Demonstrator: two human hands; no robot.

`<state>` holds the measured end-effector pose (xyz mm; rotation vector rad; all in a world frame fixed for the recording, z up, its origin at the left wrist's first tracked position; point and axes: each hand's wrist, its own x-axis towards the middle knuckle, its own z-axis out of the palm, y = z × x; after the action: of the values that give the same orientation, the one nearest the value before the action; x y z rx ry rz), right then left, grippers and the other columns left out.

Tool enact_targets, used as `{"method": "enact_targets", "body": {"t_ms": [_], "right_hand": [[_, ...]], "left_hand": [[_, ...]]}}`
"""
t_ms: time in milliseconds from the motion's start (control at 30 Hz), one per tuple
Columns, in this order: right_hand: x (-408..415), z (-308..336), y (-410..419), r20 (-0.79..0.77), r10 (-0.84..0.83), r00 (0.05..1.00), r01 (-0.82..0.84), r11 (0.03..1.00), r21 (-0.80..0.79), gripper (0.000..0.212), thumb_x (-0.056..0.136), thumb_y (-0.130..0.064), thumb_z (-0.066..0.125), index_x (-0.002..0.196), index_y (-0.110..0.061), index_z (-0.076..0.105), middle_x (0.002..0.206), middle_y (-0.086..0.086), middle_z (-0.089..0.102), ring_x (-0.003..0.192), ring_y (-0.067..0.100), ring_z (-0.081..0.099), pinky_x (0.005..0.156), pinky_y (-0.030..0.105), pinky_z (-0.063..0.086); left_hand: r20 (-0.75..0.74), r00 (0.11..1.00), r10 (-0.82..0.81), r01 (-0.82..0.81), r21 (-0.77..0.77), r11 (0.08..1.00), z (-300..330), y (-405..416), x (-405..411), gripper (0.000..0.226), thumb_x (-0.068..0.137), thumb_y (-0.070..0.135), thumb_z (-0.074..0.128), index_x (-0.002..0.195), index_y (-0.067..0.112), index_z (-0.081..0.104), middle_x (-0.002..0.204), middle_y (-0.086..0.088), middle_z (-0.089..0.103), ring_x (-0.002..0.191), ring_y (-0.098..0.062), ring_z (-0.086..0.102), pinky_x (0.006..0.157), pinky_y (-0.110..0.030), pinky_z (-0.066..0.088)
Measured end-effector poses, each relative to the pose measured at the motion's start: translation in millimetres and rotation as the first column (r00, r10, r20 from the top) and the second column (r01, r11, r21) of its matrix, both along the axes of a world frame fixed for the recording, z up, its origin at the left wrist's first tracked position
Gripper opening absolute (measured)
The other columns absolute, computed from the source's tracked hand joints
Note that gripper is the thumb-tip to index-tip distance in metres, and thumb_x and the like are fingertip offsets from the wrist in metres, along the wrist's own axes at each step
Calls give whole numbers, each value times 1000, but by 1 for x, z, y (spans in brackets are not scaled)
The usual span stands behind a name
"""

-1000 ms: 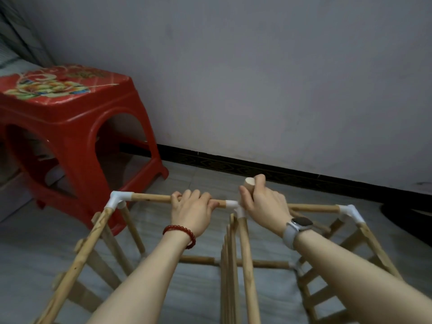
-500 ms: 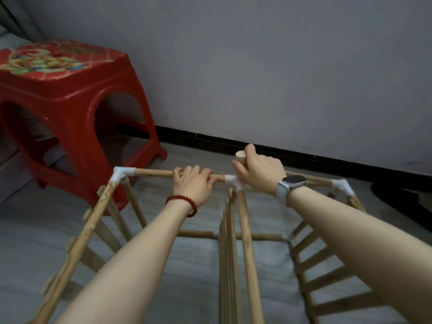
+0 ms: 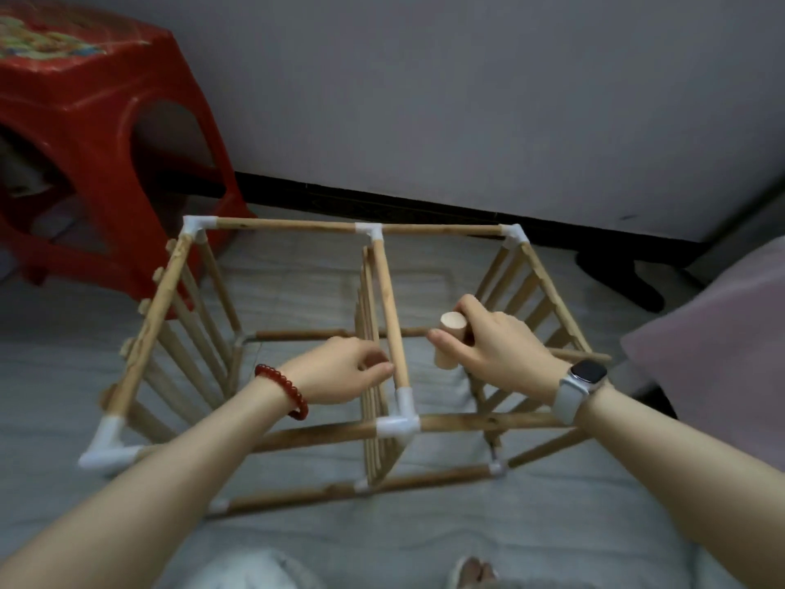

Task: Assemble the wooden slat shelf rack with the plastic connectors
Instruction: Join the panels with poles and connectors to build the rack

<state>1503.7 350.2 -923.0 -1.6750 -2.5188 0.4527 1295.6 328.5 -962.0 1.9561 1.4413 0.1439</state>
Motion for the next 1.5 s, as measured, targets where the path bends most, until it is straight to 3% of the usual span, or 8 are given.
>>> {"method": "enact_targets", "body": {"t_ms": [300,467,733,900,1033,1267,1400,1500], "right_hand": [[15,-20,-70,-206,-84,975,64,993,-102,36,87,-48,56,99,-18,41,83,-4,59,73,14,59,68,35,52],[17,-35,-73,-257,-111,960,135,988,74,33,89,-45,54,97,-17,40,77,-7,56,66,13,58,63,35,51],[22,-32,-40,-358,-280,891,304,953,11,28,90,-42,53,92,-16,42,74,-3,60,67,17,60,68,44,53],[9,-5,-23,-196,-80,977,141,936,321,30,93,-47,42,93,-18,37,70,-8,54,63,16,58,58,29,46],[0,25,-12,-476,33,879,261,802,538,22,92,-29,55,87,-16,38,59,-14,45,48,3,47,45,13,34],[-2,-38,-18,-120,14,993,36,915,403,30,91,-48,39,91,-18,41,61,-10,51,51,13,56,49,28,48],[-4,17,2,-629,-16,778,331,860,388,17,94,-32,50,87,-21,38,63,-10,49,51,5,50,47,19,38],[-7,-21,-22,-424,-54,904,219,910,352,20,93,-32,52,87,-22,36,60,-11,47,50,10,52,46,20,41]], "left_hand": [[-256,965,57,50,393,918,-20,-88,6,26,95,48,38,114,35,52,82,16,52,78,-8,56,66,-25,37],[-238,964,119,10,480,877,-29,-79,18,30,95,50,37,117,35,51,86,12,59,78,-9,58,65,-25,38],[-235,957,170,-36,485,874,-33,-40,49,32,97,50,33,116,32,50,95,6,66,87,-18,63,69,-30,40],[-220,958,185,-40,535,844,-38,-31,54,29,97,51,30,105,30,49,83,9,60,74,-13,59,63,-27,42],[-203,963,175,-39,542,840,-41,-30,54,28,98,50,29,102,30,47,77,10,52,66,-10,51,63,-26,42],[-185,964,191,-73,506,860,-40,-29,55,28,97,50,31,104,30,49,85,8,59,71,-12,54,65,-27,40],[-192,964,183,-59,517,854,-41,-31,53,31,97,50,31,103,28,51,85,7,61,70,-13,57,64,-28,43],[-187,964,190,-68,517,853,-39,-30,54,30,97,50,32,103,28,51,91,5,64,80,-17,61,67,-29,41]]}}
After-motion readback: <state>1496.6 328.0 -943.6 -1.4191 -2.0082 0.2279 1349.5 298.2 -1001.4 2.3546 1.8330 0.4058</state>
